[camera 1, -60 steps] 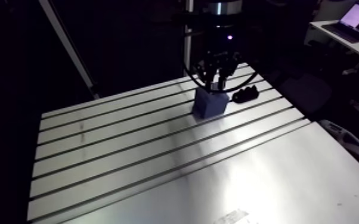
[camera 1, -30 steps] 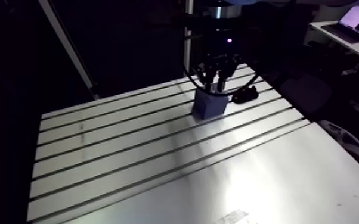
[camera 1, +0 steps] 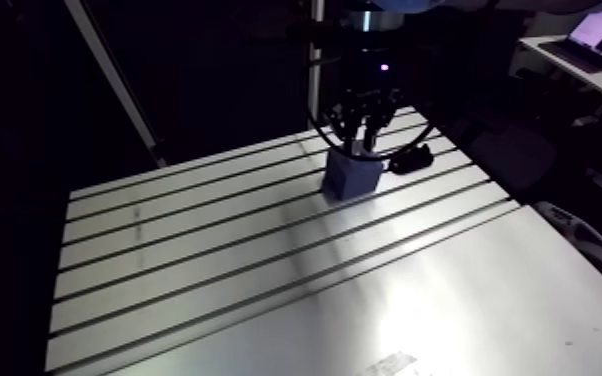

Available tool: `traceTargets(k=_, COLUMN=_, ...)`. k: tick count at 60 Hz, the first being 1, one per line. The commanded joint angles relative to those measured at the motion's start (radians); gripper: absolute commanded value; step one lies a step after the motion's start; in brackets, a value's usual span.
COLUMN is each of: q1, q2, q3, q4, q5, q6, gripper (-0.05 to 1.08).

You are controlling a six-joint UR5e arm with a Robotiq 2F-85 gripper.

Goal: Pick up the M10 bolt and insert it into the hex recess until seated.

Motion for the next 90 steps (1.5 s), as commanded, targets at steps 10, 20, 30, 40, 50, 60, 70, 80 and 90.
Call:
traceTargets(k=10, q1=0.002, q2=0.0, q3=0.008, q4=-0.013, q5=0.001, q6=-0.001, gripper=0.57)
traceTargets(k=20, q1=0.002, q2=0.0, q3=0.01, q4=-0.013, q5=0.001, q6=0.001, gripper=0.58)
traceTargets(k=30, q1=0.0, q2=0.0, q3=0.013, q4=-0.013, q5=0.0, q6=0.001, gripper=0.58)
traceTargets(k=40, q1=0.002, q2=0.0, q3=0.013, q4=-0.013, q5=0.0, q6=-0.001, gripper=0.58)
traceTargets(k=50, q1=0.002, q2=0.0, q3=0.013, q4=-0.013, q5=0.0, q6=-0.001, gripper=0.58)
traceTargets(k=60, q1=0.002, q2=0.0, q3=0.014, q4=-0.013, q5=0.0, q6=-0.001, gripper=0.59)
traceTargets(k=70, q1=0.002, q2=0.0, q3=0.016, q4=-0.013, q5=0.0, q6=-0.001, gripper=0.59)
traceTargets(k=80, q1=0.002, q2=0.0, q3=0.016, q4=-0.013, q5=0.0, q6=-0.001, gripper=0.6)
traceTargets(k=90, q1=0.002, q2=-0.001, q3=0.019, q4=-0.015, q5=0.0, q6=-0.001, gripper=0.61)
